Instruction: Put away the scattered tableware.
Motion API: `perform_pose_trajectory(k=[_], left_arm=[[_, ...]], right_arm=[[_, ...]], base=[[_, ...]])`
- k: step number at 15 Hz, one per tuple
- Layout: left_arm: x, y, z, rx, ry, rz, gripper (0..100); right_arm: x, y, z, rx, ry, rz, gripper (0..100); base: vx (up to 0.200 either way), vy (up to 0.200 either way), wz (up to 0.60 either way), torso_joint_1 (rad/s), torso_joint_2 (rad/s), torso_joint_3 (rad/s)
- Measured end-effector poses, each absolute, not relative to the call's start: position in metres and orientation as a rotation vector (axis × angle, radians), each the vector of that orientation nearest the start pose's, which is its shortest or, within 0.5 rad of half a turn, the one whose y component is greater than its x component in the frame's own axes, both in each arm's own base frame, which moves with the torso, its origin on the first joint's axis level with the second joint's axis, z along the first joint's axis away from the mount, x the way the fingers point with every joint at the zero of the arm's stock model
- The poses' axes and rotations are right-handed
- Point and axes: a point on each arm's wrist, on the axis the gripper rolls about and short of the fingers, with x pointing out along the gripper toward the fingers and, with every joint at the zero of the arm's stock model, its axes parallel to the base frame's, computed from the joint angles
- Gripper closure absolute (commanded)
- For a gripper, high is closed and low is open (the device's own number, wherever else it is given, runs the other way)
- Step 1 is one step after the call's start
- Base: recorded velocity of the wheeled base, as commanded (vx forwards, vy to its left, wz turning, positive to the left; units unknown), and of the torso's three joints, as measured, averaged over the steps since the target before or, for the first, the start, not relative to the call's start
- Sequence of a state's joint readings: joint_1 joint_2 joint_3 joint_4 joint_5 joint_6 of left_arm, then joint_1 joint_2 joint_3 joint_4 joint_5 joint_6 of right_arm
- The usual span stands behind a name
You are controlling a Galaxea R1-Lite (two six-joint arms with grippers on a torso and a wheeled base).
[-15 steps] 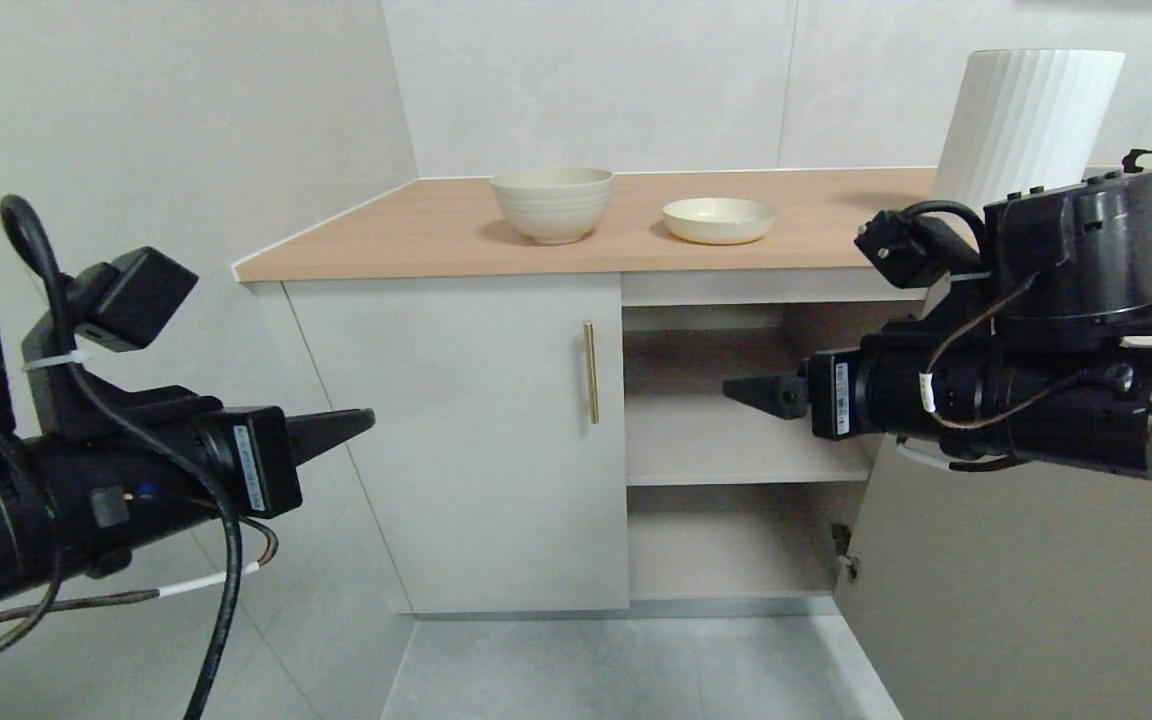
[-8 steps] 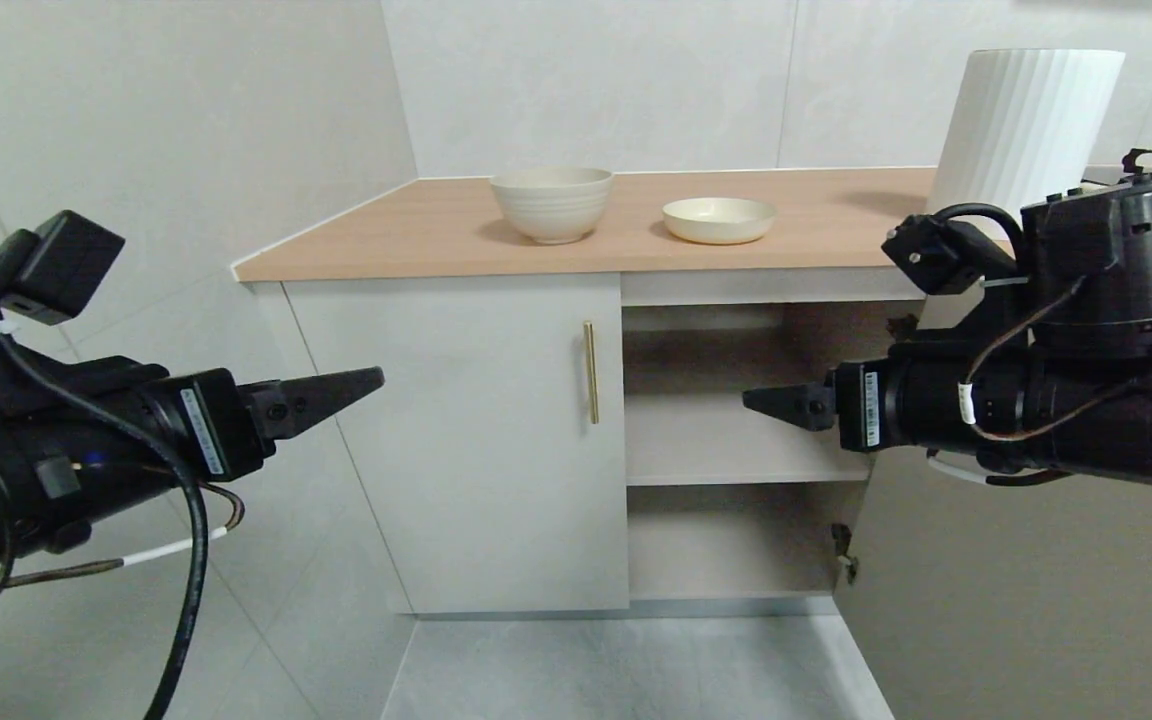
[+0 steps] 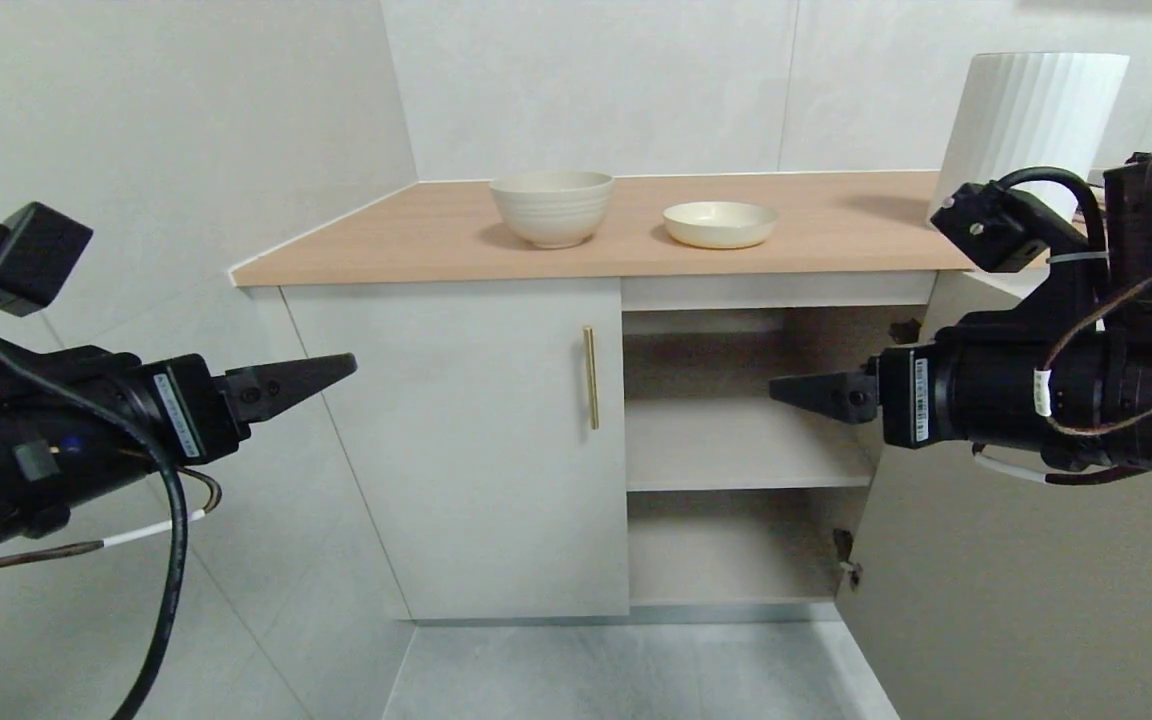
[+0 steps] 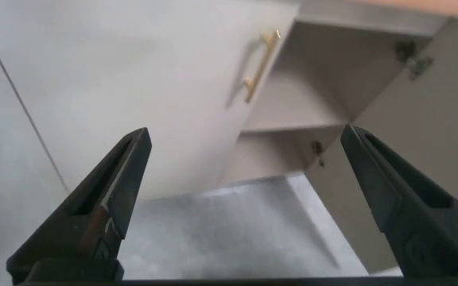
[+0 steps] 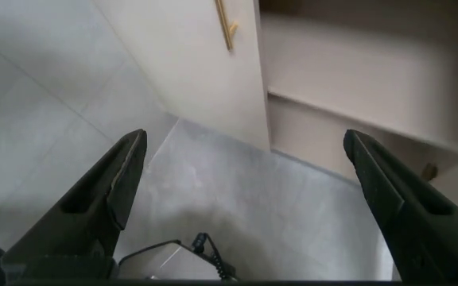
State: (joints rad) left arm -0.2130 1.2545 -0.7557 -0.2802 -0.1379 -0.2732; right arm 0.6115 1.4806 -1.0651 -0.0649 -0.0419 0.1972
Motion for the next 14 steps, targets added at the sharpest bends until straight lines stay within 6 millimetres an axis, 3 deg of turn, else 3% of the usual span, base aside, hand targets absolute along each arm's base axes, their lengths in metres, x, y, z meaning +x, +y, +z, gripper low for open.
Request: perform_pose_trajectory(k=[6,14], left_arm=[[0.194,-0.040,0.245,-0.268,0.267,-0.302,0],[0.191,-0.038,0.248,-0.270,0.251,-0.301,0]], right_arm=[[0.212,0.147,0.261,0.071,0.407,0.525,0],[0.202,0.146,0.267,0.127,0.451,0.633,0]], base=[[0.200,0.000,0.00,0.005,0.00,0.001],[0.000,0.000,0.00,0.000,0.00,0.000]])
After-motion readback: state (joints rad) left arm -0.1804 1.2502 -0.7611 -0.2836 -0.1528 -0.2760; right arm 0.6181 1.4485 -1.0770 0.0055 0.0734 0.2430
